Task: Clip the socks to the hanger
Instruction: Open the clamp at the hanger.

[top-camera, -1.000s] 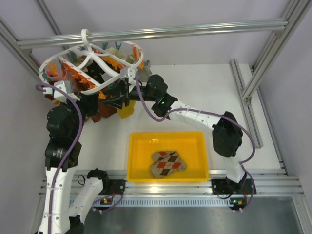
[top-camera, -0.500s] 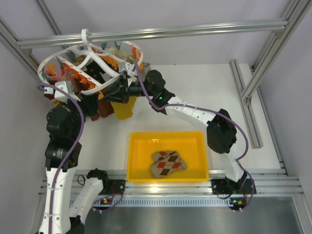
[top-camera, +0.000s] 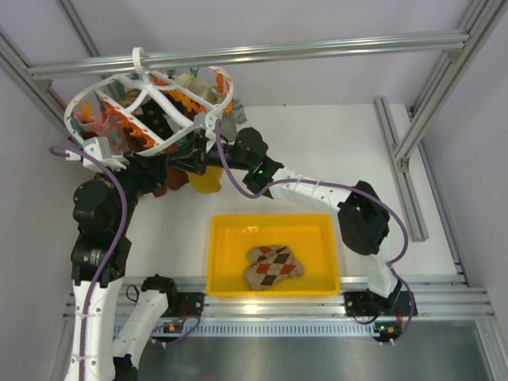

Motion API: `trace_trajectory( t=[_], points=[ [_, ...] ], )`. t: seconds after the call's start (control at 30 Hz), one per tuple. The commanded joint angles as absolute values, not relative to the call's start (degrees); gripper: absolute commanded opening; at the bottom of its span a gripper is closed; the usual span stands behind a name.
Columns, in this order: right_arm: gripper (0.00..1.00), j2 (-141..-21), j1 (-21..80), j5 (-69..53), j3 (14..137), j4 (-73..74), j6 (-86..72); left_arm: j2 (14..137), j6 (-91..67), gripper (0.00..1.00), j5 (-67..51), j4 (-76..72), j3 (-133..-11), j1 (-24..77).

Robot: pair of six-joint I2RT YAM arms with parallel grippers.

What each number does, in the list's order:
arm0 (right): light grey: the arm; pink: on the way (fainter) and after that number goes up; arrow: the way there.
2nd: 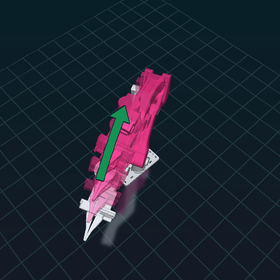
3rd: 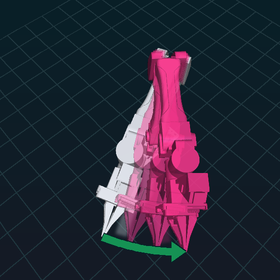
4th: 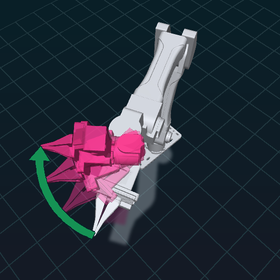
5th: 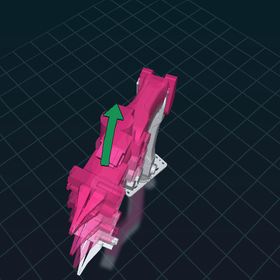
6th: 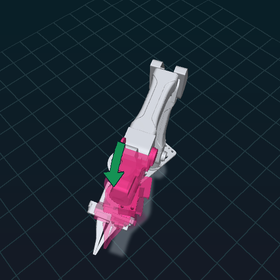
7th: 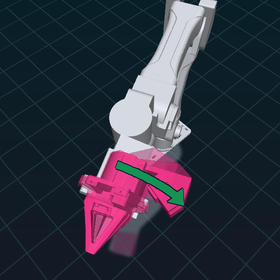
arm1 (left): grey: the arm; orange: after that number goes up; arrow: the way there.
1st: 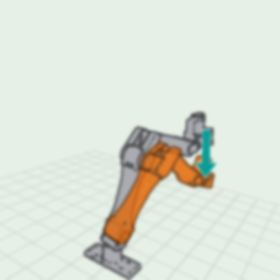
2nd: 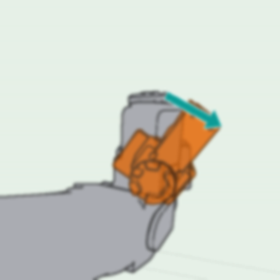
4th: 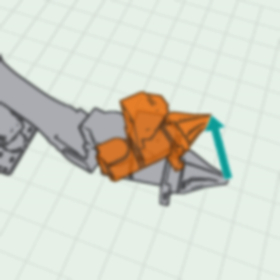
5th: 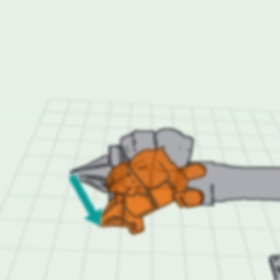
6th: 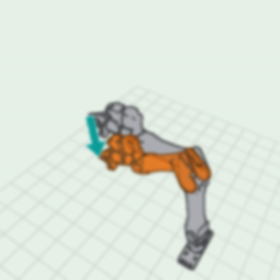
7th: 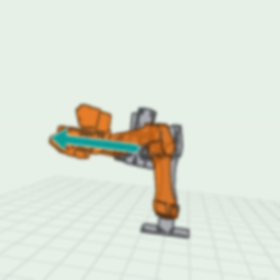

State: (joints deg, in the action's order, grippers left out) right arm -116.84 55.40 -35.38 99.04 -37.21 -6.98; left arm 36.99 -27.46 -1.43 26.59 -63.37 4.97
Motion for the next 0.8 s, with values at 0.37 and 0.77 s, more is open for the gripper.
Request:
trace_trajectory(
  t=[0.37, 0.77],
  points=[
    [0.0, -111.3, 57.1, -36.7, 96.0, -40.9, -5.6, 40.9, -31.5, 0.6, -0.5, 26.2, -66.8, 5.0],
    [0.0, -110.1, 57.5, -37.6, 95.4, -39.5, -3.7, 41.0, -30.5, 0.6, 5.2, 22.6, -66.7, 5.0]
  ],
)
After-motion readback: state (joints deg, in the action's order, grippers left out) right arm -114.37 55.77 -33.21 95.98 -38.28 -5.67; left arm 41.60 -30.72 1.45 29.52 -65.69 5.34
